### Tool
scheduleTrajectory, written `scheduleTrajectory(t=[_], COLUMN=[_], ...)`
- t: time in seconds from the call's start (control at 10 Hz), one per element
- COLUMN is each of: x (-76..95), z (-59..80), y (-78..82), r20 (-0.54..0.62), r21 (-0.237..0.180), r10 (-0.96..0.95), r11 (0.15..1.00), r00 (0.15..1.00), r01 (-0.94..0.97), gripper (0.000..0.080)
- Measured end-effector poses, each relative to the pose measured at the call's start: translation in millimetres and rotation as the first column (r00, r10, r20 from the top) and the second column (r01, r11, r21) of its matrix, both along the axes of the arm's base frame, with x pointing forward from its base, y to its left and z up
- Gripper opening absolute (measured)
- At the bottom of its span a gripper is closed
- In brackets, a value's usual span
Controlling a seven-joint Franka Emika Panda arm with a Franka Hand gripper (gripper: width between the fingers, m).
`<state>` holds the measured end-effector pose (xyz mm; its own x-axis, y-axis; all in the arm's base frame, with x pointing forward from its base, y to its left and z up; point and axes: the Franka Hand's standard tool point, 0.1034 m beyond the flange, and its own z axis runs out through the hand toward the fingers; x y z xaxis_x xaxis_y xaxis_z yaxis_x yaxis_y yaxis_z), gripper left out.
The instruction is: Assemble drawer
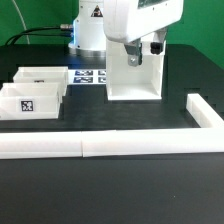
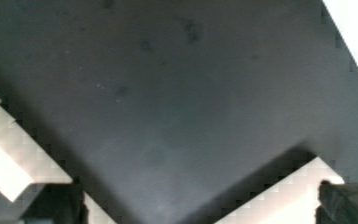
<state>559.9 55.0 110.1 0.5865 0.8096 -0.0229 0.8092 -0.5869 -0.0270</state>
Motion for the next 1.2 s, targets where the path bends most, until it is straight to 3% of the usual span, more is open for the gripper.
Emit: scheduleTrajectory(t=[0.6, 1.0, 1.2], x=[-0.6, -35.9, -36.4], z=[0.6, 20.6, 21.4], y=[0.4, 16.5, 16.2], r20=[0.002, 0.041, 0.040], r21=[0.000, -0.003, -0.002], r10=[-0.008, -0.309, -0.313], r11=[1.000, 0.951, 0.950], r00=[1.000, 0.950, 0.949], r01=[0.008, 0.309, 0.313], gripper=[0.0650, 0.0650, 0.0650])
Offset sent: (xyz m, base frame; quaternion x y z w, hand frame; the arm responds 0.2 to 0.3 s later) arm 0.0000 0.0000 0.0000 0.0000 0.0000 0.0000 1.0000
